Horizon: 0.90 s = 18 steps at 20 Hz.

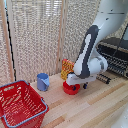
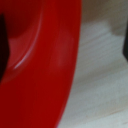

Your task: Please locate the crimson dish within your space. Move your hand towards it gently. Tenderly hold the bowl carefully using your fingers and raise it. With caution, shift it towards the basket. Kindly let loose of the dish to drop it in the basket.

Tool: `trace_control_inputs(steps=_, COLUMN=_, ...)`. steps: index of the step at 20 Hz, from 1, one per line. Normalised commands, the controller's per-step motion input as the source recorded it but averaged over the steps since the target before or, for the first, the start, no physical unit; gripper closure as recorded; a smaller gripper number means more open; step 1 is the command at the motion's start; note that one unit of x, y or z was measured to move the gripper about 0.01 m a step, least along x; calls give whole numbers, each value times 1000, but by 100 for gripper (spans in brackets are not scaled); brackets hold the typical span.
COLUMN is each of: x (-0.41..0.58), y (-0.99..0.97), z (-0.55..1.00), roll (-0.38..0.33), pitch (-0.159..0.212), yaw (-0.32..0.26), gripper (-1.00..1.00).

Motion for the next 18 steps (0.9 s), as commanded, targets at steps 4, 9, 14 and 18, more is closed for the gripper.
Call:
trace_control_inputs(steps=4, x=-18, y=0, z=-114, roll=-10, pitch=0, yaw=0, gripper=100)
trace_control_inputs(steps=9, x=-26, y=0, z=-35, roll=0, pitch=-3, yaw=0, gripper=100)
trace_control_inputs(steps=14, x=-97, y=-32, z=102, roll=0, pitch=-54, yaw=0, gripper=100)
trace_control_inputs(steps=18, x=-29, y=0, z=537, roll=35, pitch=-42, yaw=0, gripper=100)
